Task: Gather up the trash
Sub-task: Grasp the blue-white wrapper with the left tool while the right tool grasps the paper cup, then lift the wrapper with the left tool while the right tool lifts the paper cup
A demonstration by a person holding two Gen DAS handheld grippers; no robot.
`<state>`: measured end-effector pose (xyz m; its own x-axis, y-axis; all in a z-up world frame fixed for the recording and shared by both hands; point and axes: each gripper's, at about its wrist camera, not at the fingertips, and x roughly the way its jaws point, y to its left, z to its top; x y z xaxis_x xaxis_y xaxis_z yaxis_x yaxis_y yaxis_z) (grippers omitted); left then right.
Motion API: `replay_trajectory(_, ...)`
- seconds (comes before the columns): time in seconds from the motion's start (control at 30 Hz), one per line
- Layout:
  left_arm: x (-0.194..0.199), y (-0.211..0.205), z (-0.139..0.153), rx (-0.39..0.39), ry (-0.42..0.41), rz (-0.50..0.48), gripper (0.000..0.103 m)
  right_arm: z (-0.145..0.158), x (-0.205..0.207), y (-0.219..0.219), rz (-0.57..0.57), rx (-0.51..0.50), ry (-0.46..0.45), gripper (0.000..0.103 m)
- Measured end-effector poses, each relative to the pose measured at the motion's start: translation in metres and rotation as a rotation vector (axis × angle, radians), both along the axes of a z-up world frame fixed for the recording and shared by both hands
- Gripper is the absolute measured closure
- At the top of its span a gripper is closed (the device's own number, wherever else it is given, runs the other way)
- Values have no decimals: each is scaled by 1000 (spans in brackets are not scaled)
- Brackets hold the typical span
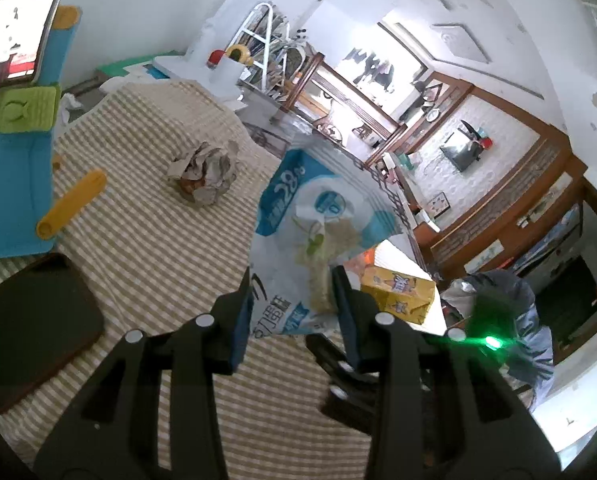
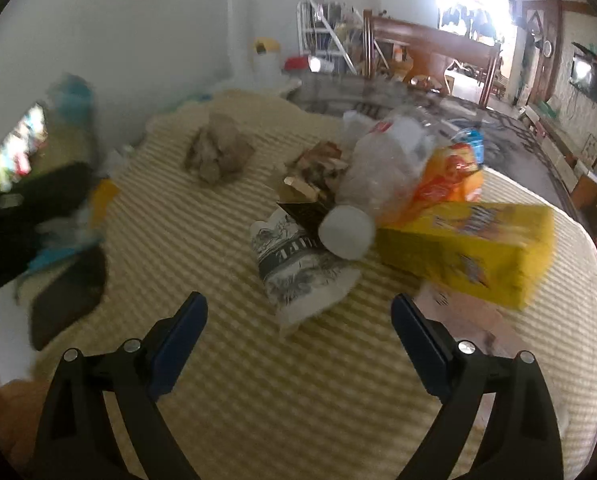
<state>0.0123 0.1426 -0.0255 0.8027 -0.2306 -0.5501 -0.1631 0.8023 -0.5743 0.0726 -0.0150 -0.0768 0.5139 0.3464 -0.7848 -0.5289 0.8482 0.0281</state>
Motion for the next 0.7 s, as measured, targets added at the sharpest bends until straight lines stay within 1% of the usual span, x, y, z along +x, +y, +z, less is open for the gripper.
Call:
replay_trajectory(0.07,1,4,-4,-26,11,5,67,-6,7,14,7,-42,7,13)
replay_trajectory(0.1,2,6,-7,-45,17,6,67,-10,10,20,10,-70,10,15)
replay_trajectory(0.17,3,7,-9,-54,20,5,67,-19,17,32,19,-122,21,19)
replay_trajectory(0.23,2,5,-8,-48,21,3,67,-26,23,38,15,-158,31,30)
replay_trajectory(0.27,1,3,-8,-47,21,1,67,-29,22,39,12,-172,15,31)
replay_trajectory(0.3,2,3,-9,-47,22,0,67,-31,24,41,24,-182,15,45)
replay_trajectory(0.33,1,3,-9,-47,25,0,67,-31,24,42,40,-174,26,55)
replay_trajectory(0.4,1,2,-10,-48,27,0,67,-31,19,45,49,-186,22,58)
replay_trajectory(0.5,1,1,-10,-48,31,-2,67,-27,5,46,76,-168,24,59)
replay_trajectory(0.7,3,1,-12,-52,42,-7,67,-16,-11,24,90,-56,98,59)
